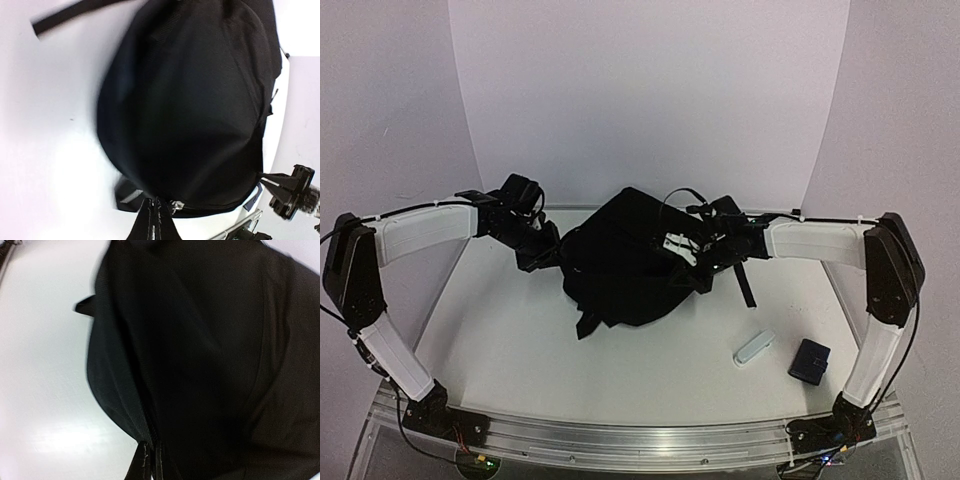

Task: Pack the student bag
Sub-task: Zip the student bag at the center of the board.

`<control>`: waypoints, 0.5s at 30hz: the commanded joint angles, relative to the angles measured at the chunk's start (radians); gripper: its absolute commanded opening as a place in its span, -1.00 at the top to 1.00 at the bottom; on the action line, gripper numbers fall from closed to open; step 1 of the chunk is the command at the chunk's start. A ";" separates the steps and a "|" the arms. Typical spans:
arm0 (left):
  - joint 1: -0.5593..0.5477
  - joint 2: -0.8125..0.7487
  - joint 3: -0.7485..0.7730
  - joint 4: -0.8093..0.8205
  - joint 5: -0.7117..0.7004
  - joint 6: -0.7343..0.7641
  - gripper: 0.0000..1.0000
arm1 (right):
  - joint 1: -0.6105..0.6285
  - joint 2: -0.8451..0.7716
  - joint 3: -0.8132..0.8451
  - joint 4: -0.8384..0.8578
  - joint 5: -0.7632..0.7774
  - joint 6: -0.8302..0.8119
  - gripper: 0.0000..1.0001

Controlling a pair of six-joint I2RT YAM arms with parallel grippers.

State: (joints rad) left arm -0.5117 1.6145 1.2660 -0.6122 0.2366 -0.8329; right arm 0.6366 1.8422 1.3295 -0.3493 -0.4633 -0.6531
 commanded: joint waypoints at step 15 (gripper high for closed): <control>-0.033 -0.001 0.016 0.123 0.133 0.040 1.00 | 0.180 0.067 0.281 0.018 0.009 0.303 -0.44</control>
State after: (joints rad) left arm -0.5452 1.6146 1.2545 -0.5418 0.3531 -0.8005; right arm 0.7071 1.8759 1.5405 -0.4140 -0.4318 -0.5314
